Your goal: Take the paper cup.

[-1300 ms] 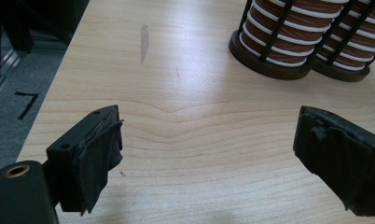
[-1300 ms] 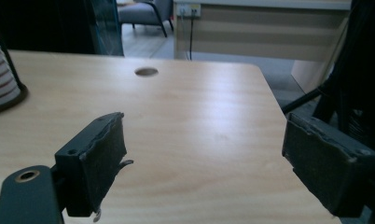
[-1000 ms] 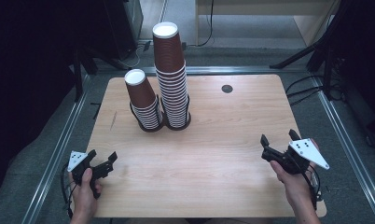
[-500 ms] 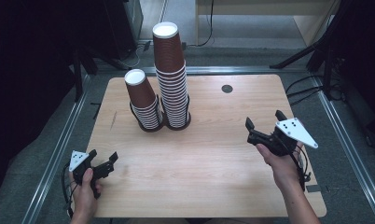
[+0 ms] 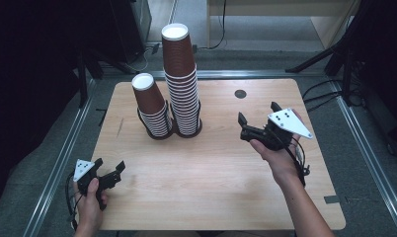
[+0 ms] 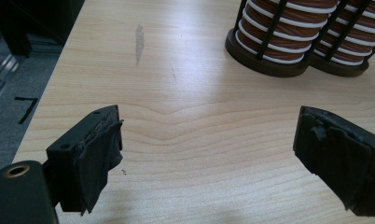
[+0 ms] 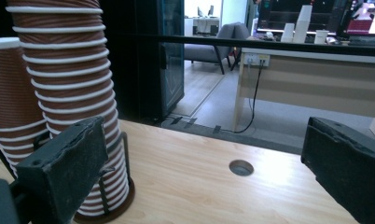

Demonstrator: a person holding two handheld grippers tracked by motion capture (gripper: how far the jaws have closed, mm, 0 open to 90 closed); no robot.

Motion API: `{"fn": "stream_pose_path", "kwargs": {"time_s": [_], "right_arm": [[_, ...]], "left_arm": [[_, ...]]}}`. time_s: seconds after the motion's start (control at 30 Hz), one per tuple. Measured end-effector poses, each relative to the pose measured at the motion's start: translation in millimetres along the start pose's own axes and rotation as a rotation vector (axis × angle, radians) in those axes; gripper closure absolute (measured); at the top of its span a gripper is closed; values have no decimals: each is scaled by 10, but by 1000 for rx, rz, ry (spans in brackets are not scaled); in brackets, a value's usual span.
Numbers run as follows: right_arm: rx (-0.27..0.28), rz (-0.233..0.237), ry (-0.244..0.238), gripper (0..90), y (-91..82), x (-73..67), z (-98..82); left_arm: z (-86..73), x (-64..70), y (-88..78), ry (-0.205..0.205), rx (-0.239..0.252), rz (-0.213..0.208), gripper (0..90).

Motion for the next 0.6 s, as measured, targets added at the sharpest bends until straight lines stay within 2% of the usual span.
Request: {"fn": "stream_pose_path", "kwargs": {"time_s": [0.2, 0.6], "right_arm": [[16, 32, 2, 1, 212, -209, 165], [28, 86, -1, 0, 529, -579, 394]], "left_arm": [[5, -9, 1, -6, 3, 1, 78], [2, 0, 0, 3, 2, -4, 78]]}}
Point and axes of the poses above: each handheld gripper's, and its own axes: y roughly forward along the jaws, z roughly out of its top, x roughly to its right, the point moved 9 cm from there along y, roughly forward along the jaws, and after that the axes turned 6 degrees about z, right-handed, at the moved point
